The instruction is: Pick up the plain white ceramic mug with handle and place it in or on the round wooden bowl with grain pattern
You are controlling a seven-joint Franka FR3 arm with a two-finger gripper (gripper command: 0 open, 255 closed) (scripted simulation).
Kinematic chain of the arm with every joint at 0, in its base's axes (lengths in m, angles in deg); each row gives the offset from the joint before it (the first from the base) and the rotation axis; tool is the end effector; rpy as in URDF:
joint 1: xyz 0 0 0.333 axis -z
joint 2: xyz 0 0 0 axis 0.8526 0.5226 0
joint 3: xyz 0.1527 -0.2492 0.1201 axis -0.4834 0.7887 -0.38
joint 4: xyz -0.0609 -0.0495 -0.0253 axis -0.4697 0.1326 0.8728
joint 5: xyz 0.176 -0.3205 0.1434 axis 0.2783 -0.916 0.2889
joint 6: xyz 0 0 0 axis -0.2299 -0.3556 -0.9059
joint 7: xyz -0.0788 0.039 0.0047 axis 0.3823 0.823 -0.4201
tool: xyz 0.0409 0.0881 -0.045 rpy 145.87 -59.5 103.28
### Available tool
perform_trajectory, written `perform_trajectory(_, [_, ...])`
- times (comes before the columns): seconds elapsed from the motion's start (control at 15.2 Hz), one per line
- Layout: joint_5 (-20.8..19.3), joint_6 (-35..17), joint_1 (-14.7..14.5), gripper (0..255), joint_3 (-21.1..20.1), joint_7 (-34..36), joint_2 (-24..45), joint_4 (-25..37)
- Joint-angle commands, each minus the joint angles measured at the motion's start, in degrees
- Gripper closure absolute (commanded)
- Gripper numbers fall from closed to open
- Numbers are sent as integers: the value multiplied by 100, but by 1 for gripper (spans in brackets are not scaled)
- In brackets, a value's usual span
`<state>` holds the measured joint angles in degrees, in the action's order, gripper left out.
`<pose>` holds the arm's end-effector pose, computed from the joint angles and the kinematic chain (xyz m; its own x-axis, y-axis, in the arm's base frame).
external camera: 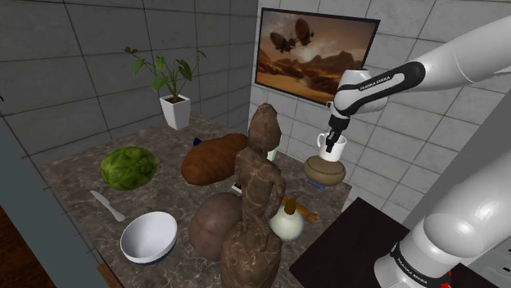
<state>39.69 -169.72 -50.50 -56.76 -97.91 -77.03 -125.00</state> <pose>0.4291 -0.1737 0.3617 0.9844 0.1751 -0.0141 0.1751 -0.9845 -0.0008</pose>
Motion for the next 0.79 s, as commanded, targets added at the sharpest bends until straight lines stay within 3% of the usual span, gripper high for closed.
perform_trajectory(0.0, [24, -185, -3, 255, 11, -19, 112, -69])
perform_trajectory(0.46, [146, -842, -20, 255, 41, -110, 565, -282])
perform_trajectory(0.73, [146, -842, -18, 255, 39, -111, 565, -282])
